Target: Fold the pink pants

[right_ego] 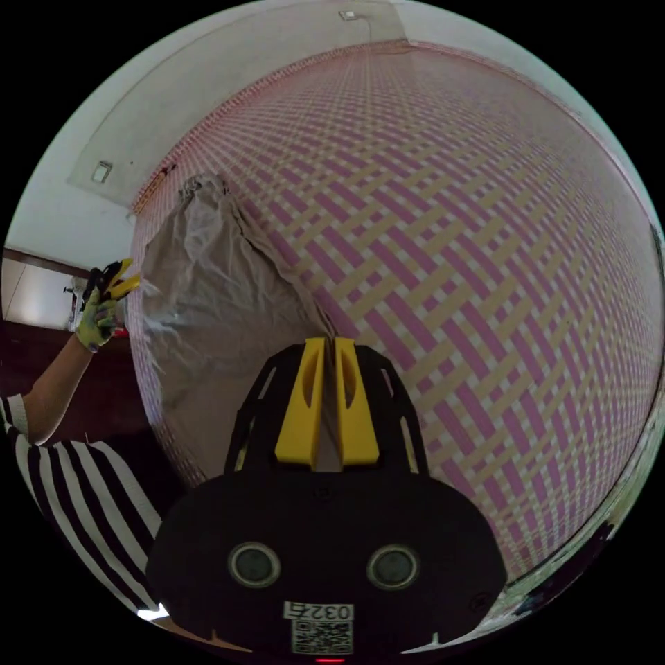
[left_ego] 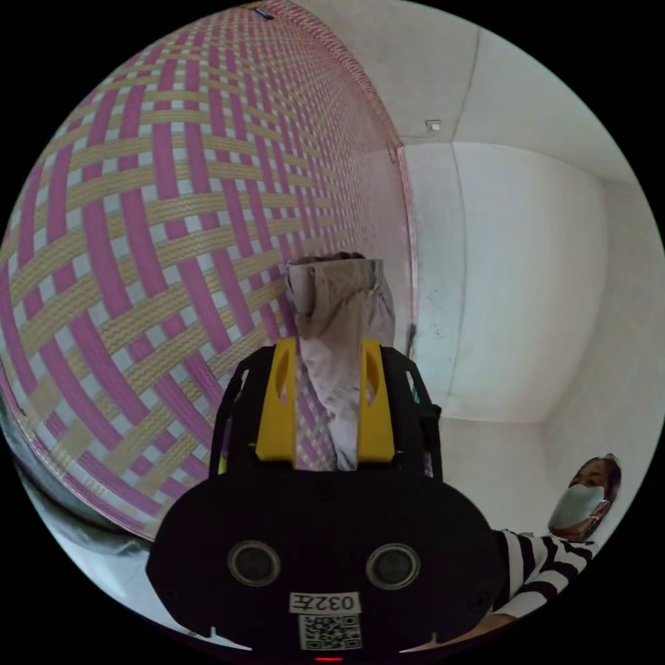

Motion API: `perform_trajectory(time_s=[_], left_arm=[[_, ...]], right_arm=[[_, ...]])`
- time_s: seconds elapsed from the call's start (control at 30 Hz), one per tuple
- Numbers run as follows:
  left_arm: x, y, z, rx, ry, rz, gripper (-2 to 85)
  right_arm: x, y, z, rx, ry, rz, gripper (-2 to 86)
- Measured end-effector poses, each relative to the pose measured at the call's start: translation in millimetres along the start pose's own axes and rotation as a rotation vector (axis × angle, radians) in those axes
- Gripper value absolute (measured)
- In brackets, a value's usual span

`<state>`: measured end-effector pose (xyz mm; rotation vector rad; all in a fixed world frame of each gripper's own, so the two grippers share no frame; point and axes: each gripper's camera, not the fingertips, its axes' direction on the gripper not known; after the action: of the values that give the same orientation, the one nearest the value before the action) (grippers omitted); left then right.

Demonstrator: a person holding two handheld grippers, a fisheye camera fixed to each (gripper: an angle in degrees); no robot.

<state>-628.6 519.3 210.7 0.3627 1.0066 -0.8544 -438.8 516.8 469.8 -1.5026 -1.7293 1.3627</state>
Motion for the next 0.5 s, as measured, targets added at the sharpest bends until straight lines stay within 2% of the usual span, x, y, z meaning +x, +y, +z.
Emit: perform_trajectory(time_s=[0.07, 0.13, 0.2, 0.3, 0.4, 0.43, 0.5], left_arm=[[0.3, -8.2, -2.6, 0.010, -0.022, -0.010, 11.2], [1.8, -21.3, 2.7, 0.022, 0.019, -0.024, 10.0], [4.6, -31.2, 12.8, 0.014, 0.043, -0.025, 8.3], [9.1, -44.7, 32.1, -0.015, 0.054, -0.019, 2.4], [17.0, -48.4, 34.7, 0.005, 0.176, -0.054, -0.6], [29.1, -46.7, 31.0, 0.007, 0.264, -0.048, -1.0], [60.6, -42.2, 18.3, -0.002, 0.293, 0.000, -1.4]], right_arm=[[19.4, 1.7, 5.5, 0.017, -0.008, 0.057, 5.2], [34.6, 9.2, 9.2, 0.035, 0.101, 0.146, 6.3], [28.3, 20.2, 2.5, 0.106, 0.145, 0.144, 5.4], [1.7, 41.1, 2.8, 0.183, 0.025, 0.070, 5.2], [-37.5, 57.6, 32.6, 0.115, -0.147, -0.108, 4.7], [-47.3, 64.5, 49.4, 0.062, -0.131, -0.150, 4.2], [-43.7, 74.7, 75.3, -0.013, -0.082, -0.145, 2.7]])
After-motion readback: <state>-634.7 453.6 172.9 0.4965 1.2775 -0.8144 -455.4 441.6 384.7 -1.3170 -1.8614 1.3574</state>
